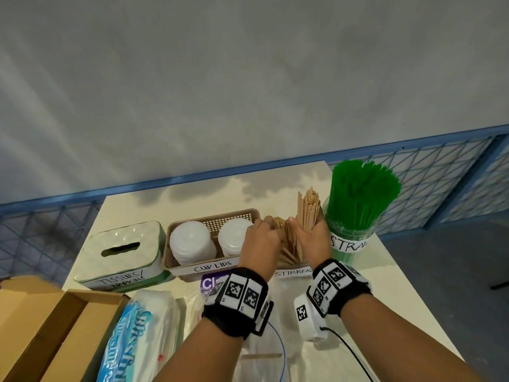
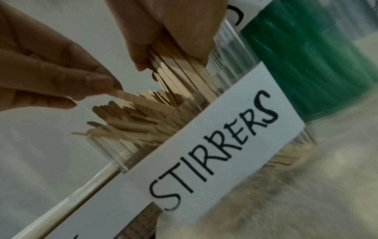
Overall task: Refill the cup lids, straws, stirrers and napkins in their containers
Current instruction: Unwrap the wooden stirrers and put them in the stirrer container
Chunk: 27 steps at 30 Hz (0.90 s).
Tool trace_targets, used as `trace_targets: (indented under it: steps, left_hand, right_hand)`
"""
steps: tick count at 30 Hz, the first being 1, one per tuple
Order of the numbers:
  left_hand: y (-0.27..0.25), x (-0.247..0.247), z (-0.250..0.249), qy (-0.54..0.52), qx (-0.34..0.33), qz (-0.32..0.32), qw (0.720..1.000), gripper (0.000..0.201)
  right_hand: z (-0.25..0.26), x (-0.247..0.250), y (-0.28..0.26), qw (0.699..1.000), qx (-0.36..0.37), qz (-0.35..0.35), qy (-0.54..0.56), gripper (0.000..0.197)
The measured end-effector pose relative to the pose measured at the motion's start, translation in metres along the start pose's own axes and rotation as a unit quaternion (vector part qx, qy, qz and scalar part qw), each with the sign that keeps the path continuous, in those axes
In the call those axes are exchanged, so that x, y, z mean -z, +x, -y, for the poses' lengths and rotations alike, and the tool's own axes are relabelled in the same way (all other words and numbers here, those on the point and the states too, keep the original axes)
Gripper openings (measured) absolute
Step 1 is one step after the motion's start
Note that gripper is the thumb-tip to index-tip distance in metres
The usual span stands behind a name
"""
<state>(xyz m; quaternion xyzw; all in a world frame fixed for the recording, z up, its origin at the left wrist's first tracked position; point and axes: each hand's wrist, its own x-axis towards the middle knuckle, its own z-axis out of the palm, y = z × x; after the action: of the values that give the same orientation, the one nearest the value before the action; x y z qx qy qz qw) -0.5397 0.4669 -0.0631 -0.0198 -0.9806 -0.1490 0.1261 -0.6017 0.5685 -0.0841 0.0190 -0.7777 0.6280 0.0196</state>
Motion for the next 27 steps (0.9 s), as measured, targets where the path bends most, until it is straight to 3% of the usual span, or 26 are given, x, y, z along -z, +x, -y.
trace_targets:
  steps: [2, 5, 8, 11, 16, 23, 27]
  left_hand:
    - [0.007, 0.000, 0.000, -0.047, 0.017, -0.013, 0.999, 0.009]
    - [0.012, 0.000, 0.000, -0.066, 0.039, 0.028, 0.997, 0.015]
    - [0.009, 0.004, -0.001, 0.026, 0.029, 0.098, 0.994, 0.021]
    - [0.004, 0.007, -0.002, 0.130, -0.002, 0.189, 0.973, 0.033]
    - [0.002, 0.004, 0.001, 0.121, -0.009, 0.187, 0.975, 0.023]
    - [0.009, 0.011, 0.000, 0.121, -0.018, 0.231, 0.965, 0.018]
    - [0.017, 0.013, 0.002, 0.130, -0.025, 0.222, 0.966, 0.018]
  right_hand:
    - [-0.001, 0.000, 0.000, 1.000, -0.008, 0.006, -0.021, 0.036]
    - [-0.001, 0.000, -0.001, 0.998, -0.012, 0.014, -0.056, 0.036]
    - [0.000, 0.000, 0.000, 0.999, -0.007, -0.002, -0.046, 0.038]
    - [0.000, 0.000, -0.001, 1.000, 0.000, -0.015, -0.020, 0.039]
    - [0.000, 0.000, -0.002, 0.998, 0.008, -0.005, -0.062, 0.035]
    - [-0.001, -0.004, 0.001, 0.985, -0.011, 0.035, -0.169, 0.039]
    - [-0.002, -0.006, 0.004, 0.985, -0.029, 0.036, -0.167, 0.034]
